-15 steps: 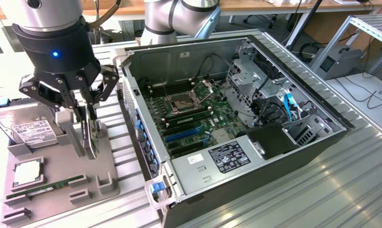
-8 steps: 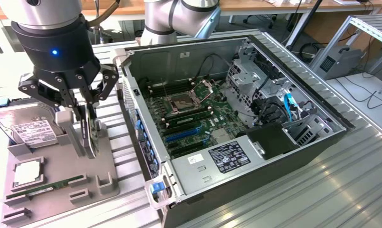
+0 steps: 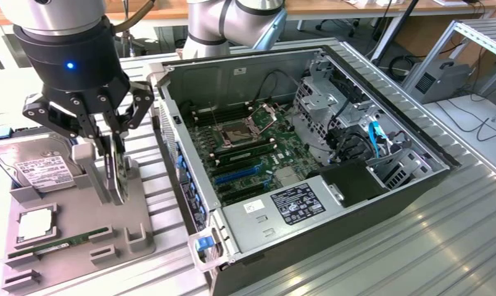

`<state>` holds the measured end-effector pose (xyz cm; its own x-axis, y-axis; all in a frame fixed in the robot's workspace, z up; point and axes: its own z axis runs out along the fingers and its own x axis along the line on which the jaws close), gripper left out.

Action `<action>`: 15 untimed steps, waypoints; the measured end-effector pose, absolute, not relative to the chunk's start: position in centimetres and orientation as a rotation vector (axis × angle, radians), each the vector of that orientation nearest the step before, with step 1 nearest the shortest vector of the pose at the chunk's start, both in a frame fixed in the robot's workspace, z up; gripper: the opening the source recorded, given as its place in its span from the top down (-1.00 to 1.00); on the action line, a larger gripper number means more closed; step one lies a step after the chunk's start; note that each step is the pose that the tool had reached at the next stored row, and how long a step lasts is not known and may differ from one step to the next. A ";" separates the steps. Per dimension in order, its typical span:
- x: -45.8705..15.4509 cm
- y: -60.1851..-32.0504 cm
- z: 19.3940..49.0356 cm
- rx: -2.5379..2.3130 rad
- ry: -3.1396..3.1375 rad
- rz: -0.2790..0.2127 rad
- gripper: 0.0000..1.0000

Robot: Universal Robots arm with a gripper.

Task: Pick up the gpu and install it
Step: 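Pick up the gpu and move the gpu toward the slot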

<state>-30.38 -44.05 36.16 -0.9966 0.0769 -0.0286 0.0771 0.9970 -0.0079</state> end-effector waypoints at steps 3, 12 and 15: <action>-30.4 -44.0 36.3 0.120 3.111 -0.014 0.47; -30.4 -44.0 36.5 0.120 3.111 -0.014 0.47; -30.4 -44.0 36.5 0.120 3.111 -0.014 0.47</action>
